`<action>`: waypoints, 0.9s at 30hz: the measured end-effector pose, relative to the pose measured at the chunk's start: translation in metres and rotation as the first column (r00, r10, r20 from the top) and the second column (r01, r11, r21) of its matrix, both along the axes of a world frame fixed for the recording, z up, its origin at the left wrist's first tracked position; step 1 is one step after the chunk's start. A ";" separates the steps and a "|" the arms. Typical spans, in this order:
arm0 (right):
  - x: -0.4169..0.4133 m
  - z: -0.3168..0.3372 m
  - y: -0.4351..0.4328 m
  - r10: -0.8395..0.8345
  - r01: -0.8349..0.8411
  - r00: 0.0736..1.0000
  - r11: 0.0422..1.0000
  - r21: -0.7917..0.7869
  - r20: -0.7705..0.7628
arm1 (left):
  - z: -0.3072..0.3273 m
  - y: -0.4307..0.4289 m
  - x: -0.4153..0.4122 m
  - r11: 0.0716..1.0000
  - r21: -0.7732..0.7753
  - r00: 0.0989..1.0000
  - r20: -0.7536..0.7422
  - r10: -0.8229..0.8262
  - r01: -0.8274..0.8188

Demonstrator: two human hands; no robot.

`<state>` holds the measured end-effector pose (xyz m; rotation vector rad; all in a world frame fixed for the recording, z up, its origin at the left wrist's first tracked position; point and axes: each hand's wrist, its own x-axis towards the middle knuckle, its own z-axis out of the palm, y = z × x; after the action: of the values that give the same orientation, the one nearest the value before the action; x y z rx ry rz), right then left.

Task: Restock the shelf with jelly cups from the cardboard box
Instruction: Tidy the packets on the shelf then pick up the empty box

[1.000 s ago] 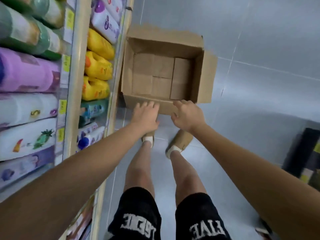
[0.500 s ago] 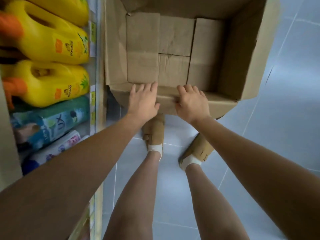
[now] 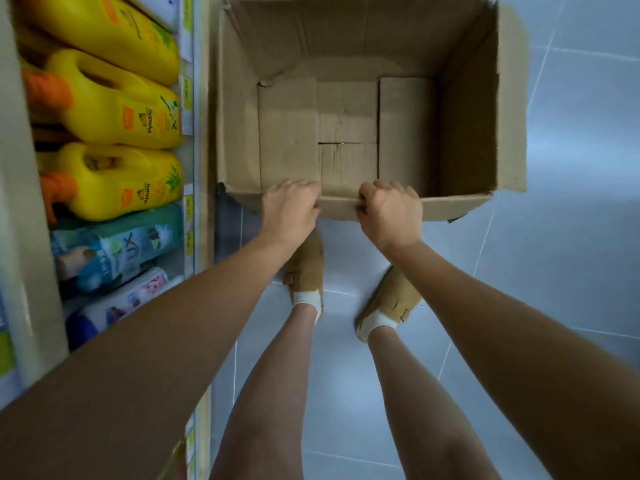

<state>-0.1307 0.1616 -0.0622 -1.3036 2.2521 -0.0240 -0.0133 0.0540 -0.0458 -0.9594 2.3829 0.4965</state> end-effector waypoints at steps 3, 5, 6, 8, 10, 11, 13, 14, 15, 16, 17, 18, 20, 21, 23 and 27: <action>-0.026 0.041 0.010 0.010 -0.011 0.999 0.999 -0.036 -0.042 | 0.046 0.010 -0.019 0.998 -0.012 0.998 -0.022 -0.063 0.063; -0.043 0.073 0.017 -0.003 0.001 0.999 0.999 -0.045 -0.032 | 0.079 0.018 -0.032 0.996 -0.012 0.995 -0.031 -0.093 0.093; -0.052 0.089 0.022 -0.010 0.009 1.000 0.999 -0.043 -0.021 | 0.094 0.023 -0.038 0.994 -0.005 0.994 -0.030 -0.106 0.106; -0.067 0.124 0.035 -0.008 0.008 1.000 1.000 0.007 0.003 | 0.126 0.033 -0.050 0.991 0.023 0.991 -0.022 -0.129 0.130; -0.074 0.160 0.053 -0.012 0.010 1.000 0.998 0.067 0.025 | 0.160 0.045 -0.059 0.985 0.053 0.986 -0.024 -0.165 0.166; -0.076 0.179 0.063 -0.025 0.023 0.999 0.997 0.075 0.031 | 0.178 0.051 -0.063 0.980 0.063 0.982 -0.035 -0.186 0.188; -0.076 0.219 0.084 -0.069 0.066 0.997 0.996 0.066 0.046 | 0.215 0.064 -0.068 0.971 0.082 0.974 -0.055 -0.219 0.223; -0.074 0.237 0.095 -0.098 0.095 0.994 0.994 0.056 0.047 | 0.233 0.069 -0.071 0.965 0.088 0.969 -0.061 -0.241 0.245; -0.072 0.255 0.106 -0.134 0.132 0.990 0.990 0.049 0.039 | 0.251 0.075 -0.074 0.956 0.086 0.959 -0.063 -0.275 0.280; -0.069 0.271 0.117 -0.173 0.171 0.985 0.984 0.050 0.028 | 0.267 0.080 -0.077 0.944 0.079 0.947 -0.062 -0.316 0.321; -0.065 0.288 0.128 -0.215 0.214 0.977 0.975 0.054 0.017 | 0.284 0.085 -0.080 0.928 0.071 0.930 -0.058 -0.363 0.366; -0.060 0.304 0.139 -0.260 0.259 0.966 0.964 0.059 0.013 | 0.300 0.091 -0.083 0.908 0.065 0.910 -0.054 -0.411 0.414; -0.049 0.333 0.160 -0.353 0.352 0.935 0.934 0.054 0.011 | 0.331 0.101 -0.088 0.855 0.044 0.855 -0.057 -0.515 0.517; -0.043 0.346 0.169 -0.398 0.396 0.917 0.916 0.061 0.016 | 0.345 0.106 -0.090 0.823 0.036 0.823 -0.055 -0.565 0.567; -0.029 0.373 0.187 -0.493 0.491 0.870 0.869 0.060 0.015 | 0.371 0.117 -0.094 0.745 0.020 0.745 -0.050 -0.666 0.667; 0.002 0.423 0.226 -0.676 0.677 0.736 0.735 0.038 -0.030 | 0.421 0.145 -0.107 0.550 -0.003 0.550 -0.038 -0.834 0.835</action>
<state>-0.1290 0.3871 0.3603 -0.3833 2.5984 -0.2244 -0.1200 0.1992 0.3747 0.2925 2.5053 0.1354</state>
